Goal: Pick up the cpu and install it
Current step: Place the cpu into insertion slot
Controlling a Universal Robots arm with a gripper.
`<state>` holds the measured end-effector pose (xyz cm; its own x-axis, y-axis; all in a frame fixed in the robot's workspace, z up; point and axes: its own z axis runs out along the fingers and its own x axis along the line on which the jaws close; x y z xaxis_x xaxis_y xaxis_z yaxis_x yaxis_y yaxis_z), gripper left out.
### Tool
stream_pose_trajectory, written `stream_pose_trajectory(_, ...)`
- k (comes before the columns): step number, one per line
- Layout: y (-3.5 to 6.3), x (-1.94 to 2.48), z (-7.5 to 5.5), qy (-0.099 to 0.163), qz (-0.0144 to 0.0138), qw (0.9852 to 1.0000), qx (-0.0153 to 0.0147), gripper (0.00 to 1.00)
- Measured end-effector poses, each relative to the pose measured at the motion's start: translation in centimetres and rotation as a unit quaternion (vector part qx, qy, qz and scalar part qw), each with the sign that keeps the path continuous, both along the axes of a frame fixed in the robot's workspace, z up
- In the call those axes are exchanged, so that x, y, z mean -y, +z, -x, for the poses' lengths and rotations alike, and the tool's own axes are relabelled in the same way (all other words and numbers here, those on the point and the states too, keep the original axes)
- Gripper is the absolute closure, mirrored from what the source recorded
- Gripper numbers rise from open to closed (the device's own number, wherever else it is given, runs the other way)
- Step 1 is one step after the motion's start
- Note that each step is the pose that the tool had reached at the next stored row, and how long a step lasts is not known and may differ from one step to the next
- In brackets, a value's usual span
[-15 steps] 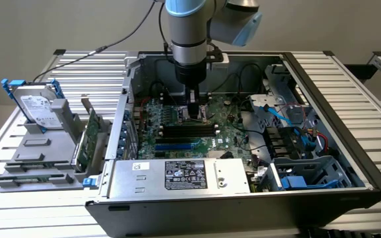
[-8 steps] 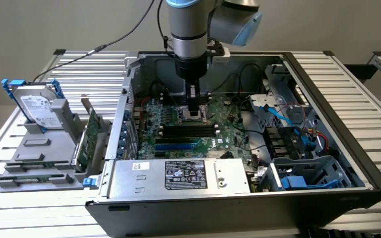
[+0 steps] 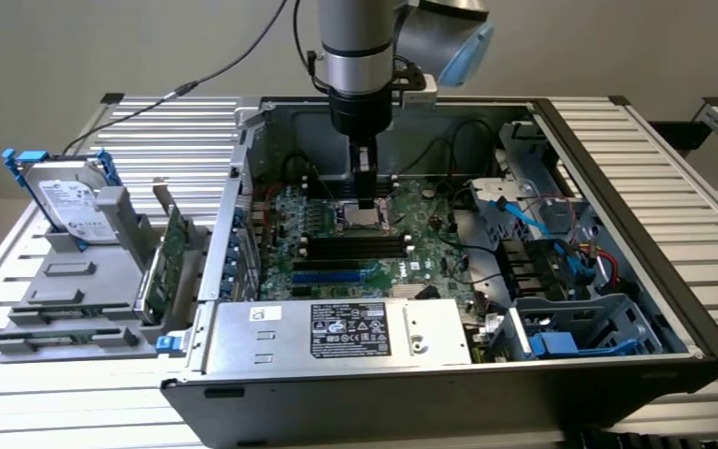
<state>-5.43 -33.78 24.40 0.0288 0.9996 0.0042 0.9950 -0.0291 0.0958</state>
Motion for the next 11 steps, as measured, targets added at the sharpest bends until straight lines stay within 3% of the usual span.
stream_pose_trajectory(11,2.14,0.00,0.0,0.000,0.0000,1.0000,-0.0023,0.38)
